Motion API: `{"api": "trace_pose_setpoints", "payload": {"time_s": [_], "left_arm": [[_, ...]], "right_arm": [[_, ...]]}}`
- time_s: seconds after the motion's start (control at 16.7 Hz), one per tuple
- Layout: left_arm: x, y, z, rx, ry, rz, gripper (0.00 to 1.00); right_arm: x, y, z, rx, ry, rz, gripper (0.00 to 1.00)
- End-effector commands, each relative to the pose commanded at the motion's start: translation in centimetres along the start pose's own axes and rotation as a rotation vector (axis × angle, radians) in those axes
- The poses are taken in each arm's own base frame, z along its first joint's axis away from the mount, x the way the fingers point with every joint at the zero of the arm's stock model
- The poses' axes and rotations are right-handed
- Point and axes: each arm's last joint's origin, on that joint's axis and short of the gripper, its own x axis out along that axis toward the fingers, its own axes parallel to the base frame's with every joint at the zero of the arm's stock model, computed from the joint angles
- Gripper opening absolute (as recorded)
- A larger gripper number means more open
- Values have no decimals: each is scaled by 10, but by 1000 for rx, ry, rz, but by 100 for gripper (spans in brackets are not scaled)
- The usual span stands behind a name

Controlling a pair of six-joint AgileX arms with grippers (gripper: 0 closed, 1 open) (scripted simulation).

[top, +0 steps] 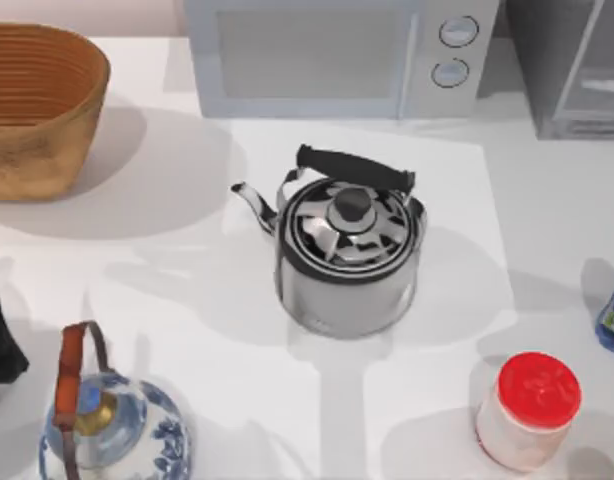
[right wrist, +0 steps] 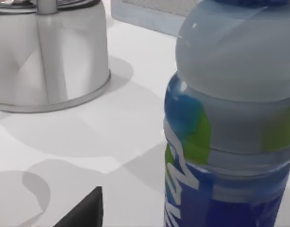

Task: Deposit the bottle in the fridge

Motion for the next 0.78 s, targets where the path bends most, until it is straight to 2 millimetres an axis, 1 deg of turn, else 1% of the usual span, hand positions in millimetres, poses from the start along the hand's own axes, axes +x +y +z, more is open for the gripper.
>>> {"api": "trace_pose_setpoints", "payload": {"time_s": [0.18, 0.3, 0.54, 0.78], "left_arm": [[0, 0, 0, 0, 0, 0, 100], [0, 0, 0, 0, 0, 0, 100], [0, 0, 0, 0, 0, 0, 100], [0, 0, 0, 0, 0, 0, 100]], "right_arm": [[3, -3, 4, 4, 0, -2, 100], [9, -6, 9, 3, 0, -3, 100], [28, -13, 13, 3, -1, -3, 100], [49, -10, 8, 3, -3, -2, 100]]}}
